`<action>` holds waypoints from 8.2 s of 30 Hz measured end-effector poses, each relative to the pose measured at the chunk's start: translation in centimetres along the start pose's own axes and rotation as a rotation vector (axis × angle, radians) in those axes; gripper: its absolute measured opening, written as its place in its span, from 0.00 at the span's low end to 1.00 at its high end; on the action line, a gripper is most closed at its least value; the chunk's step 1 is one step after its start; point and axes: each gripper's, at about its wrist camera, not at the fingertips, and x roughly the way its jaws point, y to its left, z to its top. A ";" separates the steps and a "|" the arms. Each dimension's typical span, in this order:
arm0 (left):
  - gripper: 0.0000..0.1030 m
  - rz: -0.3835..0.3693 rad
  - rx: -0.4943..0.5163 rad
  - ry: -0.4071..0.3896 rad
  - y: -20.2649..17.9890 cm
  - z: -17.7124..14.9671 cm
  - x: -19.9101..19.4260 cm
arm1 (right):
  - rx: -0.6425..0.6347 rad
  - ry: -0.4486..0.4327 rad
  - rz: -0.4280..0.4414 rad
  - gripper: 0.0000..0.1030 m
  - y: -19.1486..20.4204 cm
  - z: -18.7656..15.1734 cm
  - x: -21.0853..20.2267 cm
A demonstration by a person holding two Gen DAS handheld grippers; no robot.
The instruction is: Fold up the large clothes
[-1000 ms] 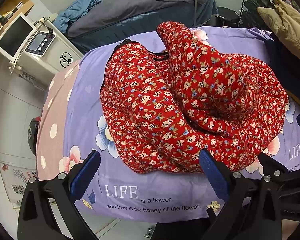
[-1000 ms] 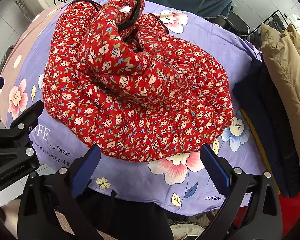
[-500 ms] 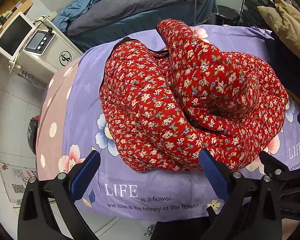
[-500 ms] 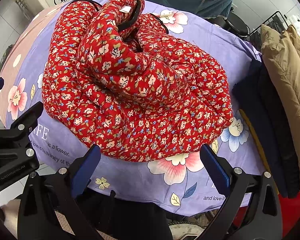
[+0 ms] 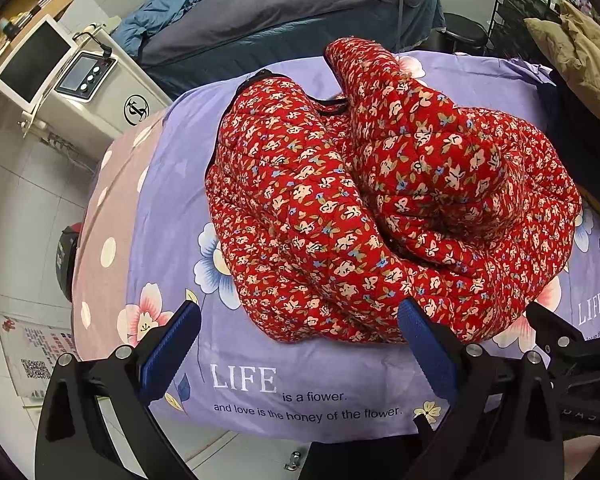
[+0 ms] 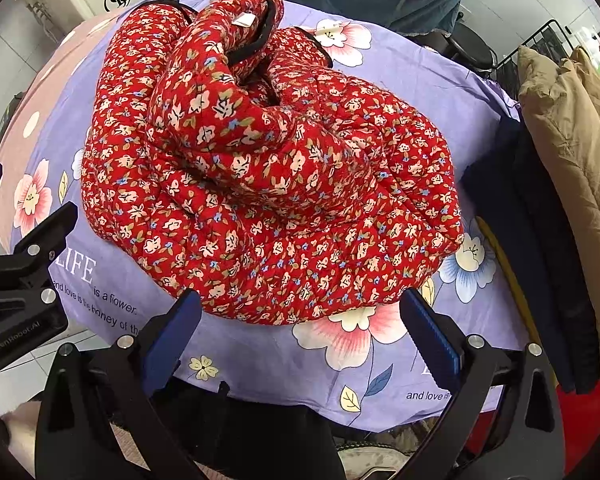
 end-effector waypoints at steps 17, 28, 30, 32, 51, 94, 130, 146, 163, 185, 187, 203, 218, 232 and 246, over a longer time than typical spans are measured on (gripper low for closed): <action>0.94 -0.004 0.002 0.018 0.0 -0.1 0.5 | 0.018 0.017 0.012 0.95 -0.2 0.1 0.7; 0.94 -0.026 0.013 0.035 -0.3 0.0 0.9 | 0.021 0.023 0.015 0.95 -0.2 0.1 1.0; 0.94 -0.044 0.013 0.048 -0.4 0.0 1.1 | 0.022 0.023 0.016 0.95 -0.3 0.1 1.0; 0.94 -0.053 0.013 0.061 -0.5 0.0 1.3 | 0.026 0.025 0.015 0.95 -0.4 0.2 1.1; 0.94 -0.142 -0.012 -0.042 -0.3 11.2 1.5 | 0.551 -0.004 0.272 0.95 -13.5 0.9 4.3; 0.76 -0.301 0.498 0.058 -4.7 -4.1 1.3 | 0.328 0.427 0.565 0.69 -3.7 0.8 13.8; 0.91 -0.324 0.011 -0.011 9.5 18.2 10.1 | 0.500 0.324 0.513 0.70 -6.3 1.9 11.1; 0.37 -0.539 -0.115 0.441 7.8 16.1 25.2 | 0.555 0.271 0.507 0.45 -7.5 1.8 12.2; 0.25 -0.666 -0.296 -0.018 23.7 9.0 1.6 | 0.190 -0.409 0.585 0.15 -9.2 11.4 -7.7; 0.71 -0.384 -0.502 0.096 20.8 0.5 8.8 | 0.333 -0.084 0.501 0.66 -7.1 12.7 9.1; 0.79 -0.364 -0.524 0.107 22.0 -1.6 9.2 | 0.368 0.004 0.600 0.67 -6.0 11.7 10.9; 0.88 -0.333 -0.582 0.146 22.9 -15.5 12.0 | 0.601 0.057 0.587 0.79 -12.0 3.8 18.3; 0.86 -0.375 -0.348 0.257 12.8 -14.1 16.6 | 0.487 0.093 0.870 0.46 -5.3 2.3 24.2; 0.67 -0.416 -0.316 0.164 16.5 -13.2 10.7 | 0.142 -0.071 0.311 0.16 -12.6 1.1 8.9; 0.88 -0.399 -0.370 0.169 19.6 -13.0 15.8 | 0.180 -0.016 0.191 0.80 -9.9 2.9 13.8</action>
